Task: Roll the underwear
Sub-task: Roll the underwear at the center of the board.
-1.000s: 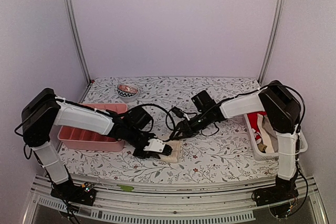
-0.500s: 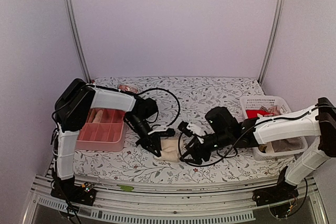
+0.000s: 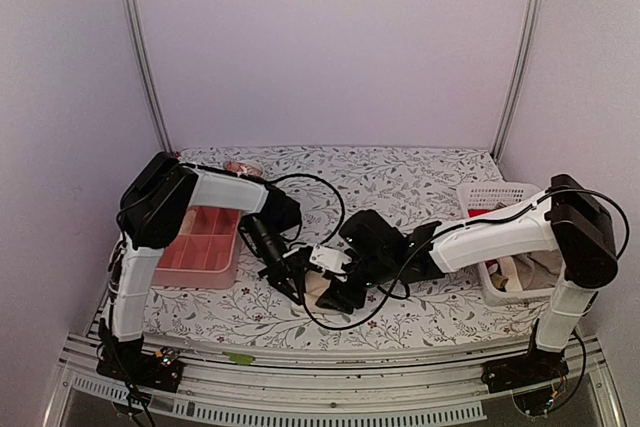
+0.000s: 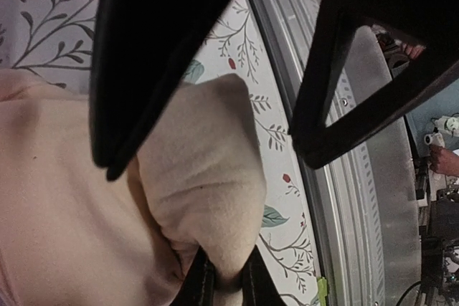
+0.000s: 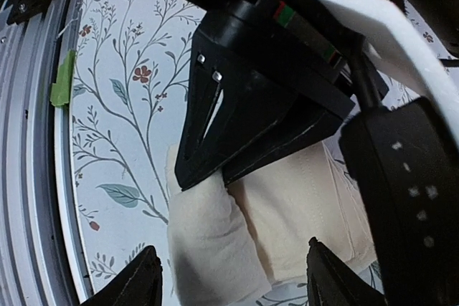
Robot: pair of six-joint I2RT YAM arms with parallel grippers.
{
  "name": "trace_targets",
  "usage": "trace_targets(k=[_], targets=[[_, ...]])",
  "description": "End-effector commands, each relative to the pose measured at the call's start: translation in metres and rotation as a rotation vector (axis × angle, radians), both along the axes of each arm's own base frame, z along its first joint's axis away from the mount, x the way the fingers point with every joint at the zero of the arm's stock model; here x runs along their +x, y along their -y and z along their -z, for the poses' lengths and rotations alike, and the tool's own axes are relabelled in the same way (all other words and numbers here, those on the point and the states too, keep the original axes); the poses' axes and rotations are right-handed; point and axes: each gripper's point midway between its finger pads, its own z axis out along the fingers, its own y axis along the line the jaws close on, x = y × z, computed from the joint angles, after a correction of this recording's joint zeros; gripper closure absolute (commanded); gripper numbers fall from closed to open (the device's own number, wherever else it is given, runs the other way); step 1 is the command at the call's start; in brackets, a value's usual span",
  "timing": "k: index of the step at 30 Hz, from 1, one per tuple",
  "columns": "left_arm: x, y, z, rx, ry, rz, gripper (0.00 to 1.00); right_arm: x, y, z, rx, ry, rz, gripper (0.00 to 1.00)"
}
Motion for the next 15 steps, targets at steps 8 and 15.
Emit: trace_targets(k=[8, 15], targets=[[0.000, -0.022, 0.035, 0.143, -0.021, 0.028, 1.00, -0.022, -0.015, 0.044, -0.104, -0.022, -0.138, 0.47], [0.028, -0.011, 0.009, 0.038, 0.081, -0.041, 0.77, -0.026, -0.010, 0.047, -0.114, -0.054, -0.134, 1.00]])
